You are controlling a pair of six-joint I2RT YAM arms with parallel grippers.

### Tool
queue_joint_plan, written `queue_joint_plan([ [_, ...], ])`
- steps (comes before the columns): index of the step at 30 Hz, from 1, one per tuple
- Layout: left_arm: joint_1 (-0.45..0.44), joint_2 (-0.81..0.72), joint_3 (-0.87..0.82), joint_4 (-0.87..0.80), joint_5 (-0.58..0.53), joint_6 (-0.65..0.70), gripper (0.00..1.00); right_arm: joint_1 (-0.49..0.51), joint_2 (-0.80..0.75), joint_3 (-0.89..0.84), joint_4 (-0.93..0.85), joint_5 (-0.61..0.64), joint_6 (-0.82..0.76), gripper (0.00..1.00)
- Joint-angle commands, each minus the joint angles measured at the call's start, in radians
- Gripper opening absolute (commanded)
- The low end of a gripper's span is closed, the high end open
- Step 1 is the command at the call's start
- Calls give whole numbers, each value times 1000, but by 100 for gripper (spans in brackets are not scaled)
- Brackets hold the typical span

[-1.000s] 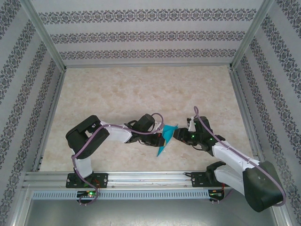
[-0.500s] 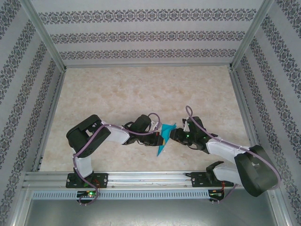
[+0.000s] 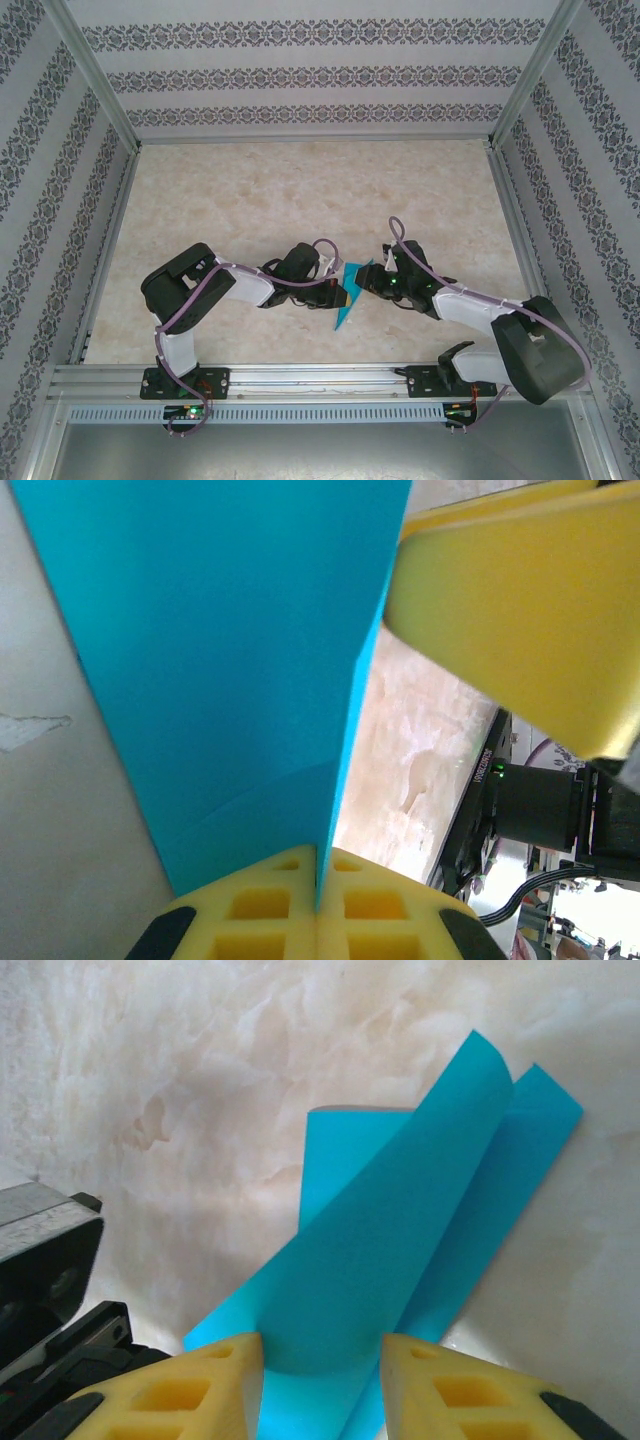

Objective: Fold a paper plane with a square sheet of paper (fold left side to right side)
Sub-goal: Perform the fifth fold on the wing at the bottom-center of the table.

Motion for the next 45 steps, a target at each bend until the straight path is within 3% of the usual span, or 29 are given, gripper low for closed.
queue_joint_plan([
  [1, 11, 19, -11, 55, 11, -12, 0, 10, 10, 13, 12, 28, 16, 36],
  [31, 11, 43, -20, 114, 20, -45, 2, 39, 132, 60, 33, 15, 14, 37],
  [45, 35, -74, -36, -25, -29, 17, 30, 42, 201, 76, -30, 27, 1, 36],
])
